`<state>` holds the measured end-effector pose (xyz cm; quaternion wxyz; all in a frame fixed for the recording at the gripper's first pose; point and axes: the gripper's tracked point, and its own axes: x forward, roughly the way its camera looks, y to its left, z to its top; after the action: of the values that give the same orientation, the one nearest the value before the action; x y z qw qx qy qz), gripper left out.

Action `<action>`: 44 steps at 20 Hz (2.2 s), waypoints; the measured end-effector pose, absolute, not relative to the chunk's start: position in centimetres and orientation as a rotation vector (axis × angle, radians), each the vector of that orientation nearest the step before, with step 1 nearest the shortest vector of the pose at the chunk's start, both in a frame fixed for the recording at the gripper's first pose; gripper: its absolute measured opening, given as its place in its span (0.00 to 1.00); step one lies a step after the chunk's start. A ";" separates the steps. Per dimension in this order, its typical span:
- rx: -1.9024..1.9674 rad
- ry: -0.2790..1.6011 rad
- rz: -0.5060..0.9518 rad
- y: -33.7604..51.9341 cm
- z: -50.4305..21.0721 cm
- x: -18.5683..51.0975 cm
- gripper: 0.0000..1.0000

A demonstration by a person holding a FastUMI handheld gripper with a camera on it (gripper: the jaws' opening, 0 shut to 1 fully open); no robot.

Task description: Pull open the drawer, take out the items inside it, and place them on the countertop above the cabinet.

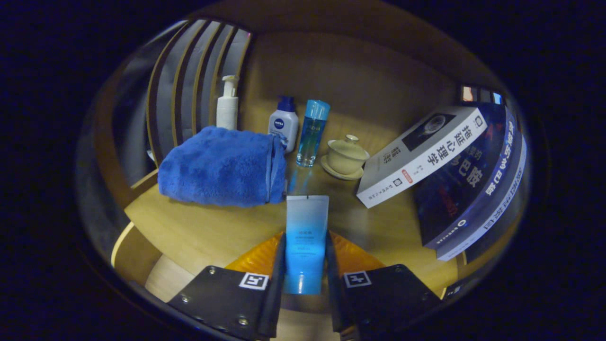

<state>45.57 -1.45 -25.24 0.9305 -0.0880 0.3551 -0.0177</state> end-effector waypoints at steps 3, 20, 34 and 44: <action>-0.136 0.708 -0.038 -1.6 -25.4 45.9 0.45; -0.074 0.361 0.102 2.6 -11.1 37.0 0.92; 0.030 0.362 -0.040 1.2 -19.7 16.3 0.92; -0.091 0.222 -0.175 0.5 -20.2 13.7 0.96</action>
<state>13.71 0.54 -20.17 0.9890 -0.0453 0.1104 -0.0870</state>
